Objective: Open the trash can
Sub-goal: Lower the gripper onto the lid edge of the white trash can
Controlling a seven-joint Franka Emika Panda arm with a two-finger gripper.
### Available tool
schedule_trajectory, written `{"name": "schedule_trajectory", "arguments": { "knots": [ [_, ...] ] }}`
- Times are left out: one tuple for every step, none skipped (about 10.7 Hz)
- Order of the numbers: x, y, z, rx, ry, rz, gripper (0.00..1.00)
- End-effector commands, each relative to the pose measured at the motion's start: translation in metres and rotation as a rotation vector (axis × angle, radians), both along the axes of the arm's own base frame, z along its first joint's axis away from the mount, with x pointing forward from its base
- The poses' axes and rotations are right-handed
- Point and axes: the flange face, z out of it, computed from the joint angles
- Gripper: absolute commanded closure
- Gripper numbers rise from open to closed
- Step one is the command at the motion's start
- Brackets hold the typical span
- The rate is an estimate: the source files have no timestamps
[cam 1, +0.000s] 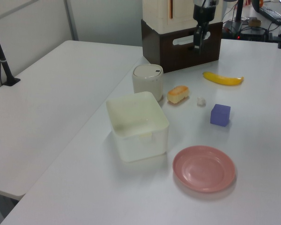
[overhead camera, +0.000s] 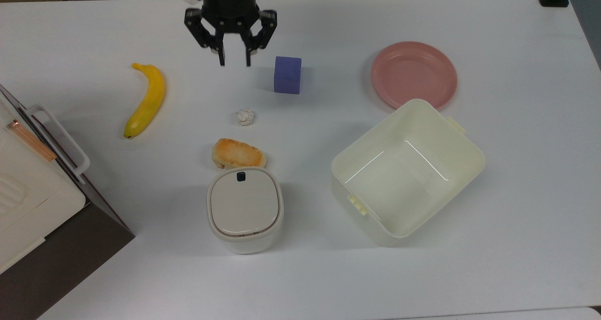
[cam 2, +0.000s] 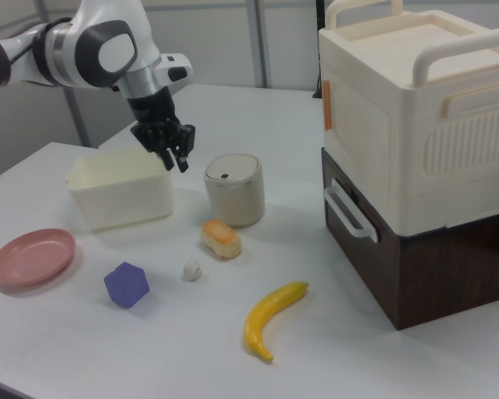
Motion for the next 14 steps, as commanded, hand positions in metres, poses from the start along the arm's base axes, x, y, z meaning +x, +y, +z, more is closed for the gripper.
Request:
{"name": "schedule_trajectory", "arguments": {
  "knots": [
    [0.033,-0.007,-0.019,-0.021,-0.150,0.040,0.78],
    [0.045,-0.010,-0.027,-0.011,-0.211,0.025,0.78],
    [0.057,-0.013,-0.035,-0.011,-0.253,0.016,0.78],
    [0.070,-0.016,-0.047,-0.014,-0.283,-0.005,0.78],
    [0.082,-0.013,-0.058,-0.014,-0.312,-0.022,0.78],
    [0.092,-0.006,-0.070,-0.012,-0.335,-0.028,0.78],
    [0.100,0.000,-0.080,-0.016,-0.363,-0.028,0.79],
    [0.106,0.007,-0.088,-0.014,-0.386,-0.038,0.89],
    [0.108,0.009,-0.093,-0.011,-0.399,-0.050,0.94],
    [0.110,0.014,-0.095,-0.011,-0.404,-0.044,0.97],
    [0.112,0.017,-0.105,-0.013,-0.390,-0.039,1.00],
    [0.113,0.018,-0.112,-0.014,-0.383,-0.038,1.00],
    [0.115,0.018,-0.120,-0.018,-0.375,-0.036,1.00],
    [0.115,0.018,-0.125,-0.022,-0.366,-0.033,1.00]
  ]
}}
